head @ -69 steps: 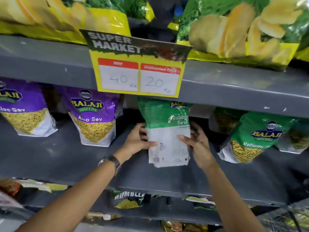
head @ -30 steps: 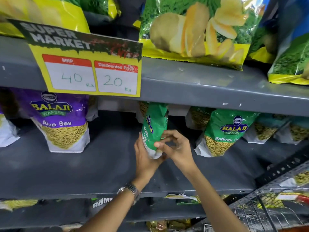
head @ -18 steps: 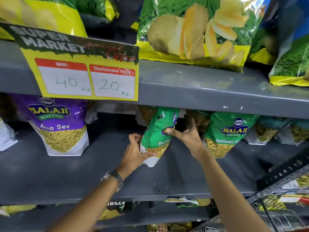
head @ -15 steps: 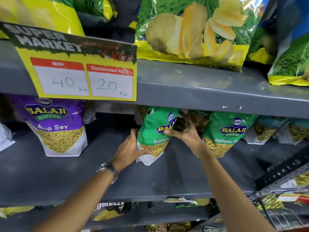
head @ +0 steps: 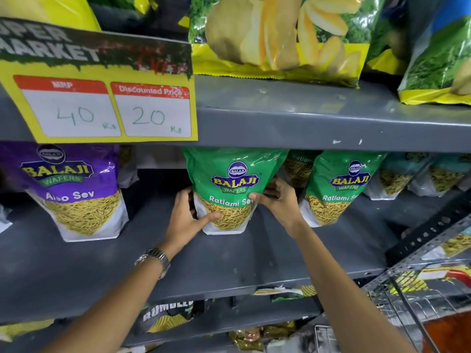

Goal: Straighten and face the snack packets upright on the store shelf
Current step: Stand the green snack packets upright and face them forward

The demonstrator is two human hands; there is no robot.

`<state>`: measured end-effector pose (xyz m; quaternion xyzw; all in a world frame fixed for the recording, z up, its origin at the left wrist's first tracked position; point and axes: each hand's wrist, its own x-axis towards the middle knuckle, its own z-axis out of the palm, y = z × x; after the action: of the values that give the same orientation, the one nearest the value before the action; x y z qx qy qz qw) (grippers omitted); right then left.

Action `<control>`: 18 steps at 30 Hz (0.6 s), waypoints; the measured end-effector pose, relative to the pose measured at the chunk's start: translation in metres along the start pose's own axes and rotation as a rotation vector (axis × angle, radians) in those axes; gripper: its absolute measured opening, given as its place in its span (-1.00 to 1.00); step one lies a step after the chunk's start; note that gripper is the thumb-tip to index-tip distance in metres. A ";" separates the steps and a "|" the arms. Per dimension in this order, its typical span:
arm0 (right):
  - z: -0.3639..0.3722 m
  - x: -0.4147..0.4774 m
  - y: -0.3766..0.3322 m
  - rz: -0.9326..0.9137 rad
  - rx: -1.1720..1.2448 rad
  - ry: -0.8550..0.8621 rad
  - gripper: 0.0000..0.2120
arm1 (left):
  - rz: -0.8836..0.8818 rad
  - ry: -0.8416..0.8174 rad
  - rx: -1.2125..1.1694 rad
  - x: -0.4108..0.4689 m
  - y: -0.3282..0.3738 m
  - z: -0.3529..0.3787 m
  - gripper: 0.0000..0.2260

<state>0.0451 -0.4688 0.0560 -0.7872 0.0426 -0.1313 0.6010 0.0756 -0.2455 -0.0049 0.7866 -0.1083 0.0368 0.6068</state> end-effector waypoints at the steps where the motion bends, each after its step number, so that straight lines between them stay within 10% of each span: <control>1: 0.001 0.001 0.000 -0.008 -0.003 -0.001 -0.61 | -0.014 0.000 -0.003 0.000 0.001 0.003 -0.31; 13: 0.006 -0.013 -0.004 -0.004 0.020 -0.015 -0.63 | -0.004 -0.059 -0.103 -0.006 0.001 0.010 -0.22; 18: -0.018 -0.025 -0.002 -0.049 -0.077 0.143 -0.59 | 0.145 0.262 -0.131 -0.041 -0.002 0.025 -0.21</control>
<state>0.0157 -0.4796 0.0584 -0.7990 0.0710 -0.2004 0.5625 0.0344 -0.2637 -0.0205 0.7239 -0.0869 0.1759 0.6614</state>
